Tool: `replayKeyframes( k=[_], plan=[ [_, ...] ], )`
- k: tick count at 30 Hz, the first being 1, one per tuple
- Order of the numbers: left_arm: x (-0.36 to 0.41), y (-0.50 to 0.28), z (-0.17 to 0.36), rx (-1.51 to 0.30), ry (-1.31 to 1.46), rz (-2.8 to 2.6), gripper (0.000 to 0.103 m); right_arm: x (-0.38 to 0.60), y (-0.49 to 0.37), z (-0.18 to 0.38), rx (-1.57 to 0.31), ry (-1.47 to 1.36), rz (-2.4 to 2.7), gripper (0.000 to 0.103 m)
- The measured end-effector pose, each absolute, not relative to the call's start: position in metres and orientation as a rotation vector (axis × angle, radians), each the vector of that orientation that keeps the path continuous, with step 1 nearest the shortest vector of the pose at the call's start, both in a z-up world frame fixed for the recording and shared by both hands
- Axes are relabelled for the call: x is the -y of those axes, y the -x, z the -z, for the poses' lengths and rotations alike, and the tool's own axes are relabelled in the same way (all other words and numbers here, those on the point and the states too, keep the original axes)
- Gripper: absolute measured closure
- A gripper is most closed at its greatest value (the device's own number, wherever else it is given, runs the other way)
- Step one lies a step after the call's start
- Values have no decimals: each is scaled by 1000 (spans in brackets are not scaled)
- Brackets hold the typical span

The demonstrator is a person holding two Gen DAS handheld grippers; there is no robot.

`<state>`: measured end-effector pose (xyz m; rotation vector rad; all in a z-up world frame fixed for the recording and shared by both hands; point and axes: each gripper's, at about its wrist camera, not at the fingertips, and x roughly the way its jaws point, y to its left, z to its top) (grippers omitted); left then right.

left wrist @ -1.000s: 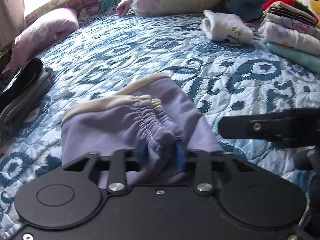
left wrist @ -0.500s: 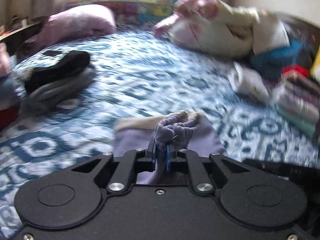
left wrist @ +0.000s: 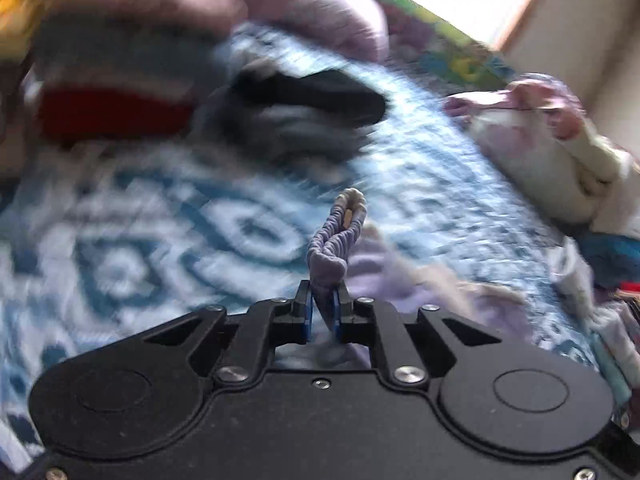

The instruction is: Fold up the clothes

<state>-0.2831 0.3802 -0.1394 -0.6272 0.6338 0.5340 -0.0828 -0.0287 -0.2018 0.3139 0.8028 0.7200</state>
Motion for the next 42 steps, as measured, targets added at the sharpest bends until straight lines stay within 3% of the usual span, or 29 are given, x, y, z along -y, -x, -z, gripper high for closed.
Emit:
replayKeyframes(
  k=[9,12,14,17,23,24,25,42],
  plan=[
    [-370,295,139,-633,520,-541,86,22,88,202,-792,-267,-725,0],
    [-338,284,131,-646,405,-341,72,21,89,202,-792,-264,-730,0],
    [-310,276,129,-660,296,-202,55,21,89,202,-791,-262,-733,0],
    [-265,264,132,-692,127,-37,55,21,89,202,-790,-264,-735,0],
    [-210,241,163,-770,-145,-10,54,21,88,204,-791,-269,-736,0],
    [-208,239,167,-770,-188,-28,59,21,87,204,-791,-267,-736,0],
    [-206,237,171,-769,-230,-49,83,20,87,204,-791,-266,-735,0],
    [-352,273,123,-561,412,-240,84,9,90,210,-767,-190,-718,0]
  ],
)
